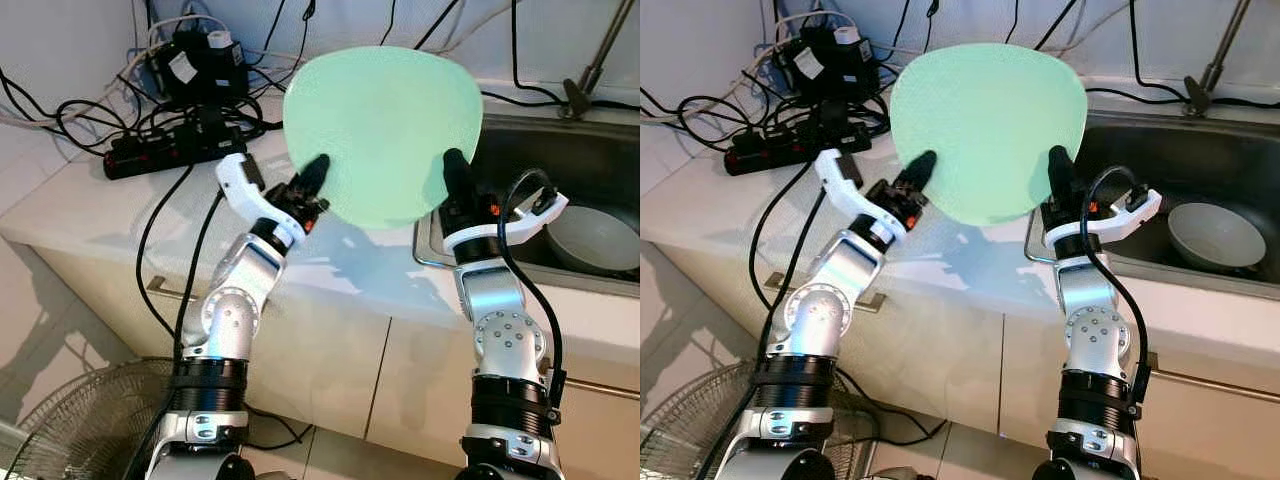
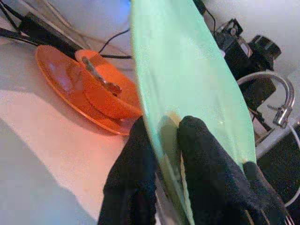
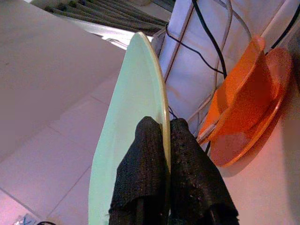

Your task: Kitchen organization

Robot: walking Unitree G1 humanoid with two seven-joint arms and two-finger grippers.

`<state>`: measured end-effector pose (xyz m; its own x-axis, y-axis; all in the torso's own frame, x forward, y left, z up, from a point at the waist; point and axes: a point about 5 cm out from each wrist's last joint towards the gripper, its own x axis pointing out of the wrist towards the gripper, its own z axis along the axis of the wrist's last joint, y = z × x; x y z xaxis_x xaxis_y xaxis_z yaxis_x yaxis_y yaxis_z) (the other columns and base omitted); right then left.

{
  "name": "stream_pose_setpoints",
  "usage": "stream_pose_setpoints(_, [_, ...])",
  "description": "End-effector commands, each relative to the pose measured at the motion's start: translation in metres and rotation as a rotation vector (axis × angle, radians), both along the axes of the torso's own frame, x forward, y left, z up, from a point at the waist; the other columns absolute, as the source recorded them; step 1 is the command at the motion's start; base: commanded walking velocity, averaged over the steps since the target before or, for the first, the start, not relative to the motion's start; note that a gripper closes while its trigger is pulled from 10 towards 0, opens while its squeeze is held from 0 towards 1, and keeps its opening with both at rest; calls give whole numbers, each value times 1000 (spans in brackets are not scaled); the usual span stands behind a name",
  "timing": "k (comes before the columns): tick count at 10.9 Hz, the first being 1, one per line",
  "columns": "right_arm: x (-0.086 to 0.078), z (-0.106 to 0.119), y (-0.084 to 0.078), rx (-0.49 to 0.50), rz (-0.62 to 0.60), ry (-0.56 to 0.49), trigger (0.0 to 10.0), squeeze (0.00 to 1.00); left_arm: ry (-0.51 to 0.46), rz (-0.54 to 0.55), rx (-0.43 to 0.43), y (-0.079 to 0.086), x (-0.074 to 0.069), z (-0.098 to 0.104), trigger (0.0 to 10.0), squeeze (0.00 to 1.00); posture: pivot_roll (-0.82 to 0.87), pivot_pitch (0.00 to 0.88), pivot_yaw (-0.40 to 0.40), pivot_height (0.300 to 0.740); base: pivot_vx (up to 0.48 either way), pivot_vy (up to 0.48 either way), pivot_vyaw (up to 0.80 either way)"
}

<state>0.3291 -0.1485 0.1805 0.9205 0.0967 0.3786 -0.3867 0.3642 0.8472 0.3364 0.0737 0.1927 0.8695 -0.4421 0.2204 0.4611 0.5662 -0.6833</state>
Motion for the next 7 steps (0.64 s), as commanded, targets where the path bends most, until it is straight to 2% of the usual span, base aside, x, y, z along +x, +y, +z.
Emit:
stream_pose_setpoints(1, [1, 12, 4, 2, 1, -38, 0, 0, -17, -19, 22, -5, -1, 2, 10000, 1000, 78, 0, 72, 740, 0, 0, 0])
stream_pose_setpoints(2, [4, 17, -1, 50, -36, -42, 0, 0, -18, -18, 26, -6, -2, 1, 10000, 1000, 79, 0, 72, 740, 0, 0, 0])
stream_pose_setpoints(3, [6, 21, -7, 79, -69, -42, 0, 0, -19, -19, 28, -6, -2, 1, 10000, 75, 80, 0, 71, 740, 0, 0, 0])
stream_pose_setpoints(4, [7, 23, -15, 95, -110, -39, 0, 0, -19, -19, 32, -6, -3, 1, 10000, 0, 80, 0, 71, 740, 0, 0, 0])
stream_pose_setpoints(6, [14, 32, -45, 132, -236, -38, 0, 0, -18, -19, 88, -6, -4, -5, 10000, 0, 77, 0, 69, 740, 0, 0, 0])
stream_pose_setpoints(7, [16, 34, -59, 114, -303, -28, 0, 0, -31, -18, 209, -10, -5, -11, 10000, 0, 80, 0, 68, 740, 0, 0, 0])
